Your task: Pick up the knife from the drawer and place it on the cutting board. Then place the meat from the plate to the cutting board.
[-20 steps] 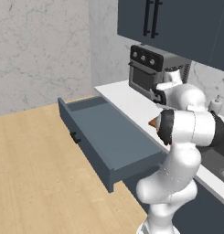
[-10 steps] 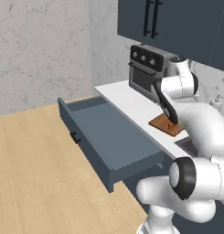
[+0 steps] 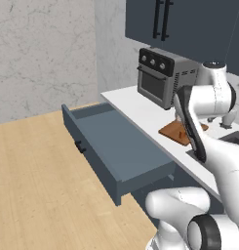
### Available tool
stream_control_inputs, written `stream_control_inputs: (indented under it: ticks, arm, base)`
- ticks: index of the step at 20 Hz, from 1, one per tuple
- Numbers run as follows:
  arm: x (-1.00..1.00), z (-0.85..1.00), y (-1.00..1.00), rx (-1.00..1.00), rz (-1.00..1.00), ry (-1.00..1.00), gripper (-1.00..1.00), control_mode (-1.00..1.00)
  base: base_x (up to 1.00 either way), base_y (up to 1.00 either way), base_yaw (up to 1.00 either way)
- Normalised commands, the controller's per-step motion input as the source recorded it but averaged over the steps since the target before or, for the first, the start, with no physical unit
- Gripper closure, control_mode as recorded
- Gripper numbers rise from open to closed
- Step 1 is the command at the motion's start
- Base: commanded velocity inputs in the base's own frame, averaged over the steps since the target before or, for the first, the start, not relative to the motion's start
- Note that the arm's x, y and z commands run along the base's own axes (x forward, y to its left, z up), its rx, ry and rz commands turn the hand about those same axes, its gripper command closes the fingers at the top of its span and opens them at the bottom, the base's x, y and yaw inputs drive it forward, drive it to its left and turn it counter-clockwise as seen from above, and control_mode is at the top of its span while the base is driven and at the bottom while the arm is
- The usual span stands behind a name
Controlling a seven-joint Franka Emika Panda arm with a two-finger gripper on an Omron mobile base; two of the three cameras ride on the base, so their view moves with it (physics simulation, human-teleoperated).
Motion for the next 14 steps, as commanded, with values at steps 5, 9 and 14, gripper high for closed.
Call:
stream_control_inputs:
  ticks: [5,9,14]
  arm:
    - [-0.23,0.11,0.09,0.0,0.03,0.03,-1.0,-1.0]
    - [-0.04,0.43,-0.01,0.0,0.0,-0.31,-1.0,-1.0]
    - [0.0,-0.19,0.34,-0.18,0.0,-0.15,-1.0,-1.0]
  base:
    - [0.0,0.0,0.0]
    - [0.0,0.0,0.0]
    - [0.0,0.0,0.0]
